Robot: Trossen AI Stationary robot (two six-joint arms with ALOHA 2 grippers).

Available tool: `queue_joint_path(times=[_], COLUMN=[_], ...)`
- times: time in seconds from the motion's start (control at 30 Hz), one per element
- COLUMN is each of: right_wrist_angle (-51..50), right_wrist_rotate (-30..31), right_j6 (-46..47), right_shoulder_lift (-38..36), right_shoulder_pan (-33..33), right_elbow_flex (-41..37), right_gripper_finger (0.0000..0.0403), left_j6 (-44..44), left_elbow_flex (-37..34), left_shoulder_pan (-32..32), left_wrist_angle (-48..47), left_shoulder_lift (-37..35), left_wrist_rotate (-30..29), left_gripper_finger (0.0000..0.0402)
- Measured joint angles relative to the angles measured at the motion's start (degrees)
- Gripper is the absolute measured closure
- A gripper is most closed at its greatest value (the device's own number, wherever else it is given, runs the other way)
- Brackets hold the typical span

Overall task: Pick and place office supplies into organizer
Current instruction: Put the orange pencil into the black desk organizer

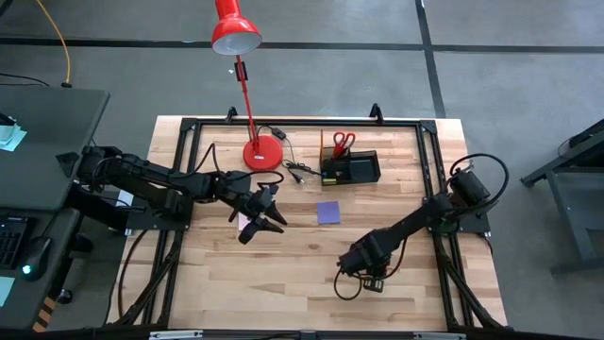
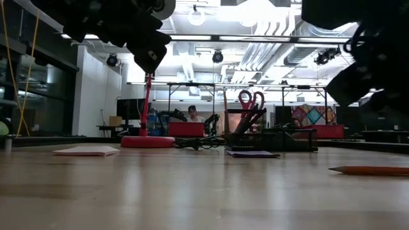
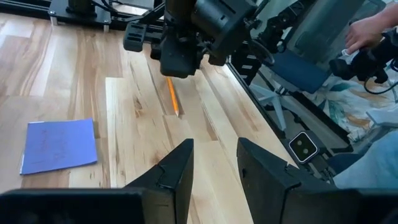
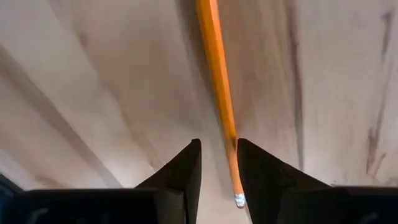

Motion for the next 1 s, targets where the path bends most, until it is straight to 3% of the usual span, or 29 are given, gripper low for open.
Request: queue_joint_path(times=[0.33,0.53,0.83,1.0], right_wrist_angle=[0.99,-0.96,-0.21,-0.33], right_wrist_rotate=[0.51,6.52,6.78,10.30], right_j6=[-1.54,1.43,0.15,-1.33], right_shoulder_lift=[-1.20,-3.84,-2.91,-2.87], right_shoulder_pan=[1.66,1.88,2.15,1.68], right_elbow_flex=[0.00,0.01,0.00,0.00], right_gripper_finger=[0.0303,0.0302,0.0301,0.0300], left_j6=[0.13,0.31,1.64,1.64], left_elbow_flex=[0.00,0.00,0.00,0.00], left_shoulder_pan=[0.00,0.00,0.00,0.00], left_wrist_angle=[0.00,0.00,0.00,0.02], left_shoulder_lift=[0.00,0.00,0.00,-0.01], left_wrist_rotate=[-0.02,-0.52,-0.88,-0.94], left_gripper_finger=[0.0291,0.0291,0.0291,0.0291])
